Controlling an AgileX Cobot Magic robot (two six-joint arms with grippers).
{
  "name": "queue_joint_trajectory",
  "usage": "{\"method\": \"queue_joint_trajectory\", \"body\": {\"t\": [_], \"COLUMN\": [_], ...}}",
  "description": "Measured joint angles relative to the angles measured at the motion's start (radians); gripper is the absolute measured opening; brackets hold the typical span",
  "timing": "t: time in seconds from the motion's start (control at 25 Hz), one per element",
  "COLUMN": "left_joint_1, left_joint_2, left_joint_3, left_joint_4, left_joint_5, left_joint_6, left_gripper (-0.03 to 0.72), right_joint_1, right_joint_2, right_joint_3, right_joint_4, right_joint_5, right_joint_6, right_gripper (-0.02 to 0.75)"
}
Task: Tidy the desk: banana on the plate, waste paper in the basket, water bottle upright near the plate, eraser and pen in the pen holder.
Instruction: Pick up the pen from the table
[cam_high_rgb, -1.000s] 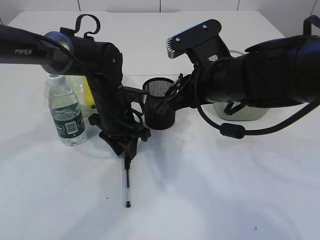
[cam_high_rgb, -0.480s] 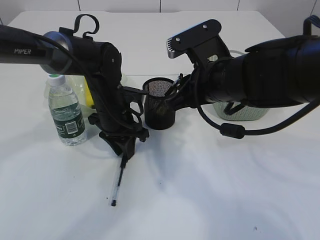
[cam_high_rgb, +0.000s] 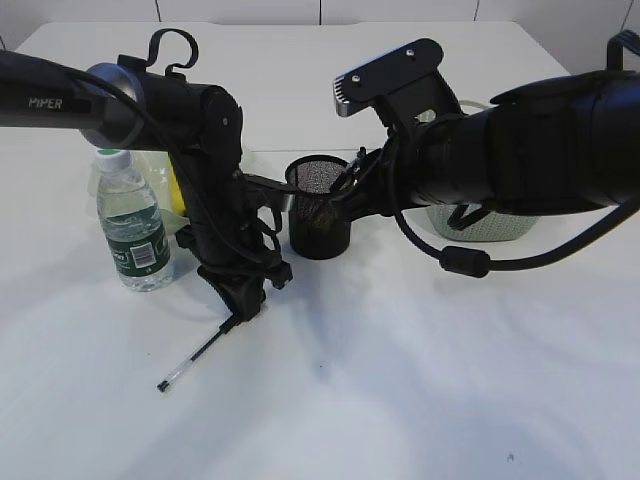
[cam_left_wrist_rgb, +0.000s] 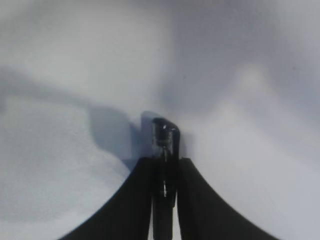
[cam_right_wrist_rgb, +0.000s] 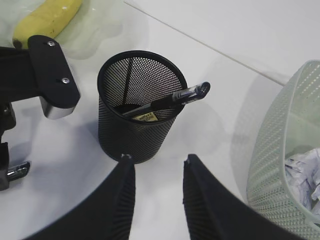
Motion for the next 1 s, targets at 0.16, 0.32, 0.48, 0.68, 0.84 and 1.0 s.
{"method": "queue_joint_trajectory", "body": {"t": [0.16,0.32,0.48,0.68,0.84,1.0], "left_joint_1": [0.000,0.000,0.000,0.000,0.000,0.000], "left_joint_2": [0.000,0.000,0.000,0.000,0.006,0.021], "left_joint_3": [0.000,0.000,0.000,0.000,-0.017,-0.059], "left_joint_4": [0.000,0.000,0.000,0.000,-0.002,-0.002], "left_joint_5": [0.009,0.008,0.006,-0.002,-0.004,0.003], "left_joint_6": [0.022,0.034,0.062,0.067,0.069,0.069], "left_gripper": [0.069,0.060,0.060,0.059,0.057,0.055], "right_joint_1": [0.000,0.000,0.000,0.000,0.000,0.000], "right_joint_2": [0.000,0.000,0.000,0.000,0.000,0.000], "right_joint_3": [0.000,0.000,0.000,0.000,0.000,0.000], "right_joint_4": [0.000,0.000,0.000,0.000,0.000,0.000], "right_joint_5": [0.000,0.000,0.000,0.000,0.000,0.000], "right_joint_6": [0.000,0.000,0.000,0.000,0.000,0.000], "right_gripper": [0.249,0.249,0.249,0.249,0.249,0.249]}}
